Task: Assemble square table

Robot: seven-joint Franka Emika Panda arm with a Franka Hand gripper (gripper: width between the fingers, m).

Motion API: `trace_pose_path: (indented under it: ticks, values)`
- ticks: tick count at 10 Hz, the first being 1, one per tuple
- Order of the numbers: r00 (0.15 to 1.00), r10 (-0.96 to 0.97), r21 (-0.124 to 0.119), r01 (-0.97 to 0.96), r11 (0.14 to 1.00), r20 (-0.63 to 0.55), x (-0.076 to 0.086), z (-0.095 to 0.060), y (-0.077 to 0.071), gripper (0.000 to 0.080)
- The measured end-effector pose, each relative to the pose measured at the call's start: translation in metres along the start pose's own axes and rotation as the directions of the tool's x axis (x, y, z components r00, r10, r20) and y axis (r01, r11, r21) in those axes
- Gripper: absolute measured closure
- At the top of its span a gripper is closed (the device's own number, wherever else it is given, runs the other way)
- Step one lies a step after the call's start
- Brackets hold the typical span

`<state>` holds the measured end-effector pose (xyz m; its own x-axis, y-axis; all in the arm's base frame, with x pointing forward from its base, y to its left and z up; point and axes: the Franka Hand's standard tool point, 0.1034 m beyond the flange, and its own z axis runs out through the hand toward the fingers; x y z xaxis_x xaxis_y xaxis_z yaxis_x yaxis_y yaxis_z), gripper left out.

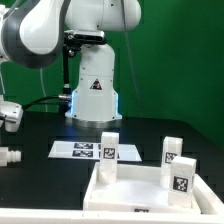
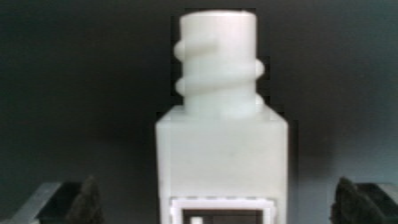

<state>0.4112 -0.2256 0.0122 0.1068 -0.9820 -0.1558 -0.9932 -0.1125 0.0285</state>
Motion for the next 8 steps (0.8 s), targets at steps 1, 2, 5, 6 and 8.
trace_pose_path:
  ticks: [1,2,5,6,8]
  values:
    - [1.0,-0.009,0.0,0.009,1.0,0.0,0.0,0.0,0.0,0.0242]
    - [1.0,-0.009,-0.001,0.009,1.0,0.0,0.0,0.0,0.0,0.0425]
    - [0.959,-0.28,-0.011,0.28,0.96,-0.048,-0.026,0.002,-0.002,0.0518]
    - [0.897,-0.44,-0.037,0.439,0.898,-0.038,-0.054,0.003,-0.004,0.0518]
    - [0.839,-0.537,-0.04,0.536,0.843,-0.089,-0.062,-0.007,-0.005,0.0518]
